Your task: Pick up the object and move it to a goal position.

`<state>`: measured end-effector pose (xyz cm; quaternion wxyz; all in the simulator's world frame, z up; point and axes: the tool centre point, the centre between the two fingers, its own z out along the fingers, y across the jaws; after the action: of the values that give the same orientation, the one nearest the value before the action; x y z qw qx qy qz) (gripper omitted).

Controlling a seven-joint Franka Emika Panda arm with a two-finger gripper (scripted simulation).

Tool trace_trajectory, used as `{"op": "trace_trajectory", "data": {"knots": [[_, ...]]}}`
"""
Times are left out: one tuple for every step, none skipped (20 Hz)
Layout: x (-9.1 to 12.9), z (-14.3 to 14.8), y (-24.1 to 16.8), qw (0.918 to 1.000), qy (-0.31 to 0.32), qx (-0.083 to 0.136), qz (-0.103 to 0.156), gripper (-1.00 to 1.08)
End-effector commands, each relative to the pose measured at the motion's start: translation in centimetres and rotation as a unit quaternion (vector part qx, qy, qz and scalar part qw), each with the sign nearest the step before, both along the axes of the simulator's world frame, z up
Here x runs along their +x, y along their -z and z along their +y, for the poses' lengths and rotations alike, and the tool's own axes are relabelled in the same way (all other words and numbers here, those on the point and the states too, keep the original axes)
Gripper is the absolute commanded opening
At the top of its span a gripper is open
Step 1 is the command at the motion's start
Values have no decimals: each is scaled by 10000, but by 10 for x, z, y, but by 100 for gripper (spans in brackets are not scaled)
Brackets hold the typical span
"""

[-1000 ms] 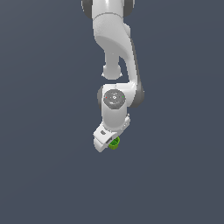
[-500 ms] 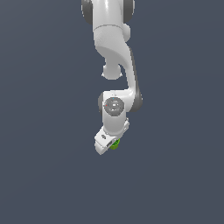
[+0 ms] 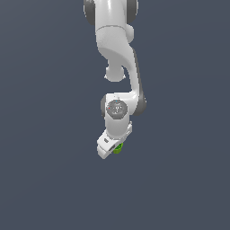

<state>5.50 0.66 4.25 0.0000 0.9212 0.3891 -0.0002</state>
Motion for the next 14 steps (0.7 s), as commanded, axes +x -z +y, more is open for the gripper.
{"op": "trace_trajectory", "data": {"knots": [[0, 0, 0, 10000, 0, 0, 0, -100], [0, 0, 0, 10000, 0, 0, 0, -100], [0, 0, -1, 10000, 0, 0, 0, -100], [-1, 1, -2, 10000, 0, 0, 0, -100], [-1, 1, -4, 10000, 0, 0, 0, -100], [-1, 2, -6, 10000, 0, 0, 0, -100], [-2, 3, -9, 10000, 0, 0, 0, -100], [-3, 4, -12, 10000, 0, 0, 0, -100], [-4, 5, -16, 10000, 0, 0, 0, -100], [-5, 6, -21, 10000, -1, -2, 0, -100], [-6, 8, -25, 10000, -1, -2, 0, -100], [-7, 9, -31, 10000, -1, -2, 0, -100], [-8, 11, -37, 10000, -1, -2, 0, -100], [-10, 14, -44, 10000, -2, -5, 0, -100]]}}
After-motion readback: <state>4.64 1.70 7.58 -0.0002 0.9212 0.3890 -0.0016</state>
